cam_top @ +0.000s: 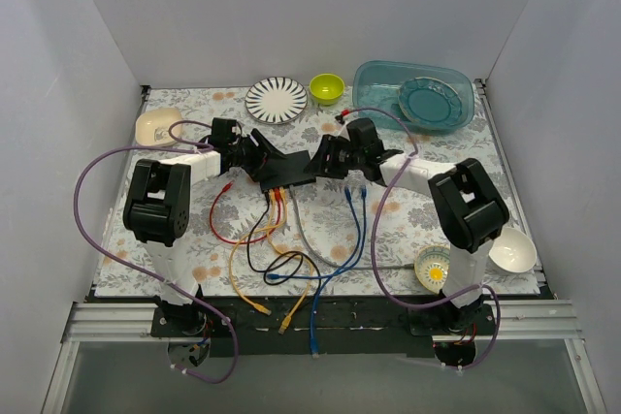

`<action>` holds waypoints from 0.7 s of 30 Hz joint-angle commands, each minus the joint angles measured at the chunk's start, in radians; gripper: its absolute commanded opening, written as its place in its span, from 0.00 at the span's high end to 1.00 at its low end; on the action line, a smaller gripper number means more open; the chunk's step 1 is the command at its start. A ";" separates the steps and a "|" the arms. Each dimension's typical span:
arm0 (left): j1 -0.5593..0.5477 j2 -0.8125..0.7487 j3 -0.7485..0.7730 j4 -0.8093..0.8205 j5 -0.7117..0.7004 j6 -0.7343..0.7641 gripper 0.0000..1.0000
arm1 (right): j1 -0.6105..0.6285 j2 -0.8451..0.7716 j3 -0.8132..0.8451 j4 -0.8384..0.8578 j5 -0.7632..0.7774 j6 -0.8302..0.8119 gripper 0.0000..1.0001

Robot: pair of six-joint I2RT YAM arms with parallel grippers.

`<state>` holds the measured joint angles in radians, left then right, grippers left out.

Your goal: Pull the plug from the switch port

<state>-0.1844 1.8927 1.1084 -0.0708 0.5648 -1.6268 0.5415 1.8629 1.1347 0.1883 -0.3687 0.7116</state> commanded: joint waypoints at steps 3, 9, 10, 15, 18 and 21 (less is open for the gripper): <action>0.002 -0.018 -0.007 -0.053 -0.020 0.015 0.41 | 0.078 0.143 0.020 0.000 -0.081 0.052 0.48; 0.000 -0.018 -0.025 -0.055 -0.022 0.027 0.42 | 0.090 0.197 0.022 0.063 -0.084 0.121 0.48; 0.000 -0.017 -0.025 -0.055 -0.020 0.030 0.42 | 0.092 0.215 0.033 0.069 -0.088 0.127 0.48; 0.000 -0.024 -0.039 -0.057 -0.016 0.035 0.43 | 0.091 0.274 0.109 0.063 -0.085 0.164 0.48; 0.000 -0.030 -0.045 -0.057 -0.010 0.035 0.43 | 0.090 0.305 0.145 0.066 -0.084 0.198 0.50; 0.000 -0.035 -0.051 -0.055 -0.009 0.036 0.43 | 0.089 0.324 0.161 0.079 -0.087 0.225 0.53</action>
<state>-0.1844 1.8912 1.0897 -0.0734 0.5835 -1.6226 0.6304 2.1395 1.2667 0.2668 -0.4870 0.9001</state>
